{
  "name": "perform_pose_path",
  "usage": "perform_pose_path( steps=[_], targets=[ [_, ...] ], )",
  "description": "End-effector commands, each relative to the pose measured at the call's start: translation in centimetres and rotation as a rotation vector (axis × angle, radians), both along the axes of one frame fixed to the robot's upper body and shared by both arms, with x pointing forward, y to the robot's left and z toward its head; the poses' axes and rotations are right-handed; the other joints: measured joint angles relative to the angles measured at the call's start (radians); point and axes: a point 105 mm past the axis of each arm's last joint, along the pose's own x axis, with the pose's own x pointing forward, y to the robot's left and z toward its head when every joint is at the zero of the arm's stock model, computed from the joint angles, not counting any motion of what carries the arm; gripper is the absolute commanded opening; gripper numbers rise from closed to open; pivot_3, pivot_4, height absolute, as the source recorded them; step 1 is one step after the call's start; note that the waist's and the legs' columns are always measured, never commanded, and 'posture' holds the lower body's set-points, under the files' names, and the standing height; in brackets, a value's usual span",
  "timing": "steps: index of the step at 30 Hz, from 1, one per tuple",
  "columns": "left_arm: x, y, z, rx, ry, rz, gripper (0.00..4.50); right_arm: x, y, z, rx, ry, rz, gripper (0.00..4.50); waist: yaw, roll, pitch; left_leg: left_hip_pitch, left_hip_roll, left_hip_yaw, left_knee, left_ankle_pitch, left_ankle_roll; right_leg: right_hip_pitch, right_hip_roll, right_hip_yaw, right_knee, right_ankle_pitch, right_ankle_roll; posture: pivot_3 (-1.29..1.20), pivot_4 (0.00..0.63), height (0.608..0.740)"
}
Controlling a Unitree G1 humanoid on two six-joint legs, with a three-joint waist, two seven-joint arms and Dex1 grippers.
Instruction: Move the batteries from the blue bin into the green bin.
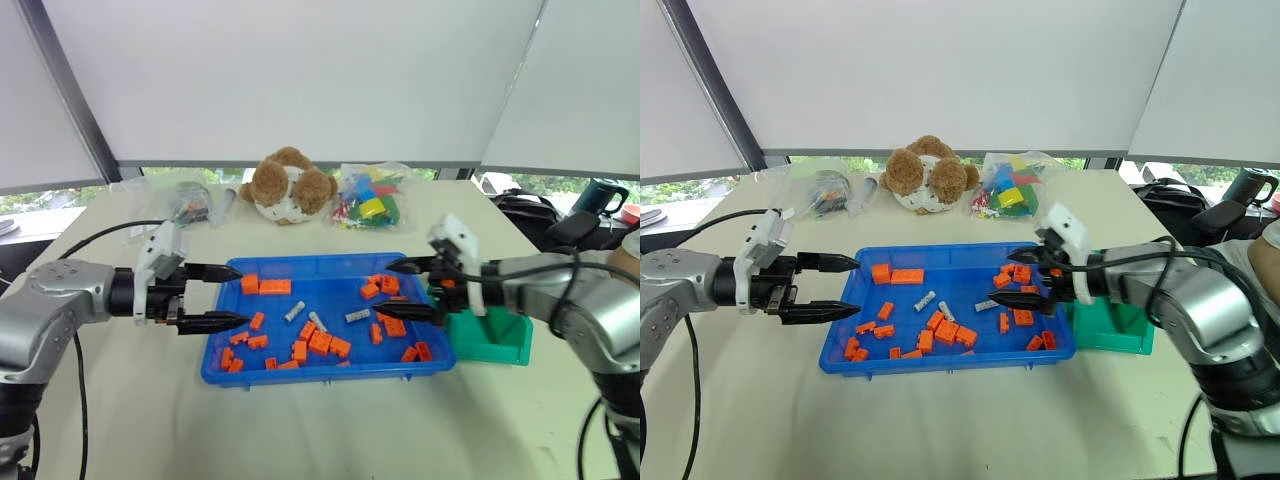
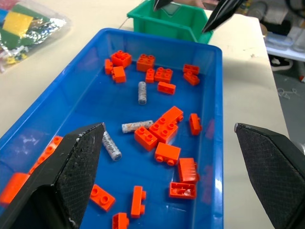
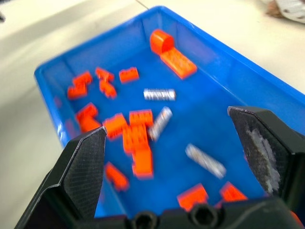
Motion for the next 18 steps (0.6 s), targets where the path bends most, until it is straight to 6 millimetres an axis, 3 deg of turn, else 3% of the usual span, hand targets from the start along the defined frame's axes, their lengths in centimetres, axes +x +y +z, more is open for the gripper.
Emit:
perform_pose_path(
  steps=[1, 9, 14, 18],
  targets=[
    [0.2, 0.0, 1.8, -0.009, -0.063, -0.006, 4.5, 1.4, 2.9, -1.0, -0.026, 0.017, -0.038, 4.45, 0.0, 0.0, 0.0, -0.002, 0.0, 0.0, 0.001, 0.0, 0.0, -0.002, 0.0, 0.0, 0.0, 0.0, 0.0, 0.0, 0.15, 0.733],
    [1.1, 0.1, 1.9, 0.029, -0.079, -0.018, 4.5, 4.8, 10.2, -5.3, -0.1, 0.086, -0.076, 4.45, -0.006, 0.0, 0.0, -0.007, 0.0, 0.0, 0.002, 0.0, -0.001, -0.006, 0.0, -0.002, 0.002, 0.0, 0.0, 0.0, 0.15, 0.733],
    [1.2, 0.1, 1.8, 0.039, -0.088, -0.022, 4.5, 7.5, 10.9, -7.0, -0.134, 0.109, -0.203, 4.45, -0.012, 0.0, 0.0, -0.008, 0.0, 0.0, 0.003, 0.001, -0.001, -0.007, -0.001, -0.002, 0.004, 0.0, 0.0, 0.0, 0.15, 0.733],
    [1.1, 0.0, 1.7, 0.039, -0.092, -0.019, 4.5, 8.2, 11.3, -7.6, -0.133, 0.126, -0.241, 4.45, -0.026, 0.0, 0.0, -0.008, 0.0, -0.001, 0.006, 0.001, -0.001, -0.007, -0.001, -0.003, 0.009, 0.0, 0.0, 0.0, 0.15, 0.733]
  ],
)
